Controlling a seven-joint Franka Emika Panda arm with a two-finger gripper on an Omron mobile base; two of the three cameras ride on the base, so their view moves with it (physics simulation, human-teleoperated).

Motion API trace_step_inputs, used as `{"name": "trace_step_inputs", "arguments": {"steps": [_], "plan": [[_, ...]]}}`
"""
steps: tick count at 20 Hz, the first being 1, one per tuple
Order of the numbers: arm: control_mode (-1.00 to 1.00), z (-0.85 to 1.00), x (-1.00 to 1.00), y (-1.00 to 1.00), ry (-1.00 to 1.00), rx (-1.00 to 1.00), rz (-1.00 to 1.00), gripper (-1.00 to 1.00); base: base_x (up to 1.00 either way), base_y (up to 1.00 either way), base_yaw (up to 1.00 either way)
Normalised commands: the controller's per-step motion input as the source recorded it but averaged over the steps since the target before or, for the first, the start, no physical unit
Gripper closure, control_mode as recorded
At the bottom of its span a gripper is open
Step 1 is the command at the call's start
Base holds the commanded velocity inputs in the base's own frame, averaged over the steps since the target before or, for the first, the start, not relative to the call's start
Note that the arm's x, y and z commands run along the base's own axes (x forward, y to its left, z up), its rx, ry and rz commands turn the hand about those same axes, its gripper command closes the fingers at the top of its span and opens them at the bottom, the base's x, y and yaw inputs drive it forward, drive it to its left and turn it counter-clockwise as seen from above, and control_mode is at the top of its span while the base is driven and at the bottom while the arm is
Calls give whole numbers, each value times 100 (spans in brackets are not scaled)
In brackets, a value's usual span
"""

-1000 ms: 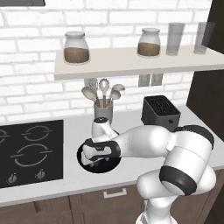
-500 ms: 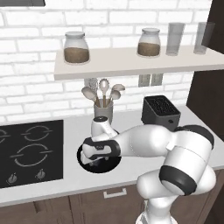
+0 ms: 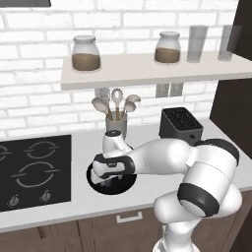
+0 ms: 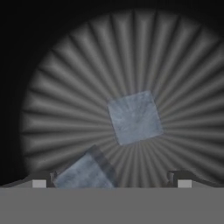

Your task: Grab a lemon wedge from the fridge and one ice cube from the ice bowl, and put them in the glass of lemonade.

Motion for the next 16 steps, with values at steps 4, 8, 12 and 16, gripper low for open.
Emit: {"name": "trace_step_inputs", "arguments": {"steps": [4,8,12,16], "plan": [[-100,-14,26,0,0,0,0,-100,0,0,0],[-100,-6,0,0,0,0,0,-100,0,0,0],[-100,0,0,0,0,0,0,-100,0,0,0],[-100,-1,-34,0,0,0,0,-100,0,0,0]]}}
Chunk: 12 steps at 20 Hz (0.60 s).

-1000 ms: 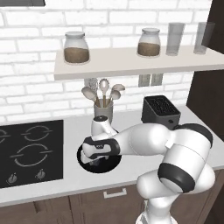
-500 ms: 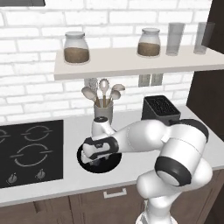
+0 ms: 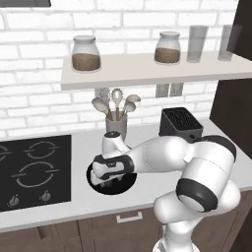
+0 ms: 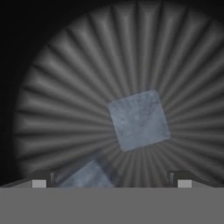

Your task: Grab a lemon wedge from the fridge and one ice cube from the ice bowl, and put them in the glass of lemonade.

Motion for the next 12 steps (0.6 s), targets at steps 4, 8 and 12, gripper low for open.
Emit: {"name": "trace_step_inputs", "arguments": {"steps": [4,8,12], "plan": [[-100,0,-16,0,0,0,0,-100,0,0,0],[-100,0,4,0,0,0,0,-100,0,0,0],[-100,0,19,0,3,0,0,-100,0,0,0]]}}
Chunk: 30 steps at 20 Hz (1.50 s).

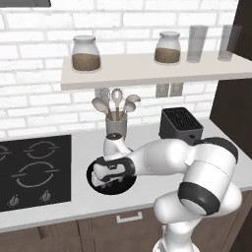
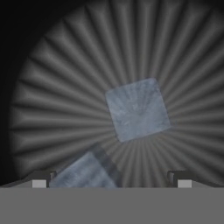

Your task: Grab a lemon wedge from the fridge and one ice cube from the ice bowl, and put them in the glass of lemonade.

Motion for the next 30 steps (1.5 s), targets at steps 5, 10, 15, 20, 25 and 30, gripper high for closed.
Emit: {"name": "trace_step_inputs", "arguments": {"steps": [5,10,15,20,25,30], "plan": [[-100,0,0,0,0,0,0,-100,0,0,0],[-100,0,0,0,0,0,0,-100,0,0,0],[-100,0,1,3,0,0,0,-100,0,0,0],[-100,0,0,1,2,0,0,-100,0,0,0],[-100,0,0,0,3,0,0,100,0,0,0],[-100,0,0,0,0,0,0,100,0,0,0]]}}
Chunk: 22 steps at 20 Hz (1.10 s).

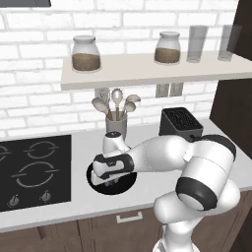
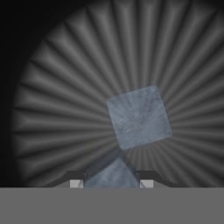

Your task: Grab a lemon wedge from the fridge and one ice cube from the ice bowl, and put them in the glass of lemonade.

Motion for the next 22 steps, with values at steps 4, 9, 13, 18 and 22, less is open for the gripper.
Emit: {"name": "trace_step_inputs", "arguments": {"steps": [4,9,13,18,22], "plan": [[-100,0,-1,0,0,-1,0,100,0,0,0],[-100,15,-22,3,-3,-4,0,100,0,0,0],[-100,76,-33,1,-12,-5,0,100,0,0,0],[-100,96,-22,1,-11,-8,0,100,0,0,0],[-100,70,-2,0,-8,-5,0,100,0,0,0]]}}
